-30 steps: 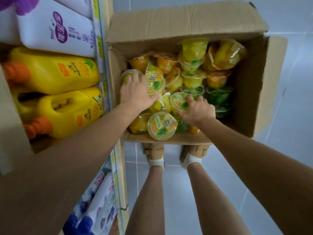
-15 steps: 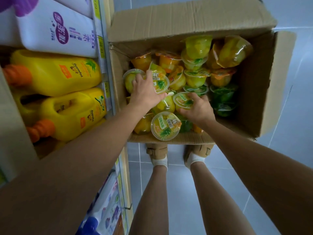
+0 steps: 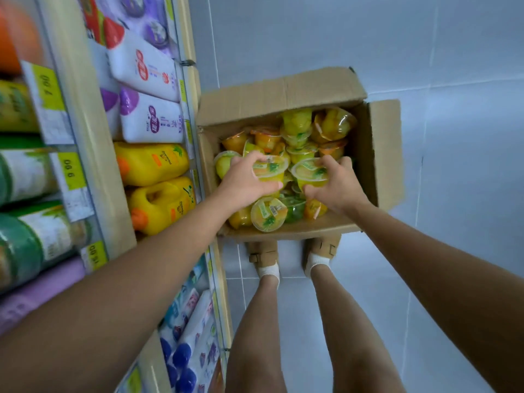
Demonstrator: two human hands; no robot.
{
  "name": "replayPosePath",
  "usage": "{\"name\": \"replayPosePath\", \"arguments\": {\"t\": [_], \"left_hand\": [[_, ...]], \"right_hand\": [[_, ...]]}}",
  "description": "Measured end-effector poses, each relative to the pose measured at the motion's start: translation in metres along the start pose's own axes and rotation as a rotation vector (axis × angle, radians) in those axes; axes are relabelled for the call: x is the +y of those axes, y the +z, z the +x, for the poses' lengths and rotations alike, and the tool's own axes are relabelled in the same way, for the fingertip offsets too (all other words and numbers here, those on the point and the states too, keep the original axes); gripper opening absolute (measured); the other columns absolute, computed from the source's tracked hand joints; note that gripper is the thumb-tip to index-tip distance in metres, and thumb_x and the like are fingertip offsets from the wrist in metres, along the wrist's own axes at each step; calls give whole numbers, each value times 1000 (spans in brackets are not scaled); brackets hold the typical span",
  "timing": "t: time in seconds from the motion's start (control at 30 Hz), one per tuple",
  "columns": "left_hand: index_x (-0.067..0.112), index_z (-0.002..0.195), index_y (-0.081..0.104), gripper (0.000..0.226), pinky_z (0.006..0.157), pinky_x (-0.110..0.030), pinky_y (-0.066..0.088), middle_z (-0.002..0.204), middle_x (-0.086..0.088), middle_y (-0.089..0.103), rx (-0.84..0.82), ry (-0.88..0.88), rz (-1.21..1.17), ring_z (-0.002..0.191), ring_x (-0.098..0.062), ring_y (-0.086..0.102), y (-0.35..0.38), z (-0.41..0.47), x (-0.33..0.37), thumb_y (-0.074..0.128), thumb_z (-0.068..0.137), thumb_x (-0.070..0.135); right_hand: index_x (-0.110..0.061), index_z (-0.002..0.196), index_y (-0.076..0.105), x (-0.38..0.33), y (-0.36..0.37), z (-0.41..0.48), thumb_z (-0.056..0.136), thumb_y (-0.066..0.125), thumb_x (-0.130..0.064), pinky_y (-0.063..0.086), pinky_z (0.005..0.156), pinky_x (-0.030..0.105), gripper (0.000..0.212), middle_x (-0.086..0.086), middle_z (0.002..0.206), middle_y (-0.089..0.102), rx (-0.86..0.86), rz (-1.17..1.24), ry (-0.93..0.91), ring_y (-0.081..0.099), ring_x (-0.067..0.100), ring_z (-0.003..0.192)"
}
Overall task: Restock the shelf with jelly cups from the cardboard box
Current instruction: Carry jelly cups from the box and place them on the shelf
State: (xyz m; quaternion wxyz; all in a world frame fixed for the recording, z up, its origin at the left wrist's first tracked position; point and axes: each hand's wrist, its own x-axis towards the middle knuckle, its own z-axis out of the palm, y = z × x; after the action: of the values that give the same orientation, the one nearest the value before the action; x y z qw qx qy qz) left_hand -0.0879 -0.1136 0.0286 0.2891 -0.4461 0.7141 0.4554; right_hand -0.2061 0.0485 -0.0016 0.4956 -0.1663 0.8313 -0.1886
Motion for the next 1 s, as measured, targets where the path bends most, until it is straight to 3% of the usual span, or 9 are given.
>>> {"name": "replayPosePath", "arguments": {"t": [0.2,0.33,0.47,0.53,0.63,0.67,0.73,0.87,1.0], "left_hand": [[39,110,52,49,83,-29,45,121,-1,53,9,83,-47,103,-16,55,-27,-73,63,79,70,43],[34,106,50,48,86,-36,49,113,2,59,43,177,-19,100,-17,58,-52,-136,112,81,69,40],[32,106,49,49,84,-37,51,101,4,62,36,263,44,92,-17,60,-76,-195,157,80,69,41],[28,108,48,51,79,-35,51,97,1,63,26,313,81,88,-19,61,-85,-220,178,80,71,41],[26,107,46,50,61,-31,47,81,-1,61,6,412,138,69,-22,58,-94,-255,212,79,72,41],[27,105,46,50,62,-33,47,79,-1,60,7,452,157,69,-22,57,-96,-265,224,79,71,42],[27,105,47,50,68,-33,43,83,2,57,9,534,201,76,-21,54,-97,-284,248,80,71,42],[25,105,47,49,70,-30,41,88,2,58,-25,693,263,83,-20,55,-94,-326,305,81,72,36],[22,105,47,51,67,-29,43,94,-2,62,-65,874,299,81,-20,58,-79,-372,373,82,71,32]], "right_hand": [[-20,127,51,-41,-71,-73,76,76,-31,35,90,20,58,5,118,37,117,84,-38,47,18,101],[-22,128,52,-65,-119,-140,77,75,-33,34,87,20,56,2,111,37,167,98,-55,47,17,100],[-23,126,54,-79,-163,-206,77,75,-33,35,86,18,54,7,116,43,239,136,-54,46,14,96],[-23,125,56,-83,-181,-237,77,76,-32,33,82,15,53,7,115,44,278,168,-47,45,13,94],[-25,121,58,-88,-208,-283,74,77,-32,35,79,17,50,6,111,46,373,225,-40,49,16,95],[-25,121,59,-89,-217,-297,74,77,-31,36,80,18,51,6,111,47,402,250,-37,50,16,96],[-25,120,59,-86,-233,-325,72,77,-31,38,78,16,52,9,115,51,460,294,-32,54,16,97],[-22,119,61,-80,-271,-387,71,78,-27,35,59,-2,52,11,116,53,635,361,-26,55,13,87],[-20,118,62,-68,-314,-458,74,77,-29,36,70,13,48,2,103,53,812,374,-18,53,16,92]]}}
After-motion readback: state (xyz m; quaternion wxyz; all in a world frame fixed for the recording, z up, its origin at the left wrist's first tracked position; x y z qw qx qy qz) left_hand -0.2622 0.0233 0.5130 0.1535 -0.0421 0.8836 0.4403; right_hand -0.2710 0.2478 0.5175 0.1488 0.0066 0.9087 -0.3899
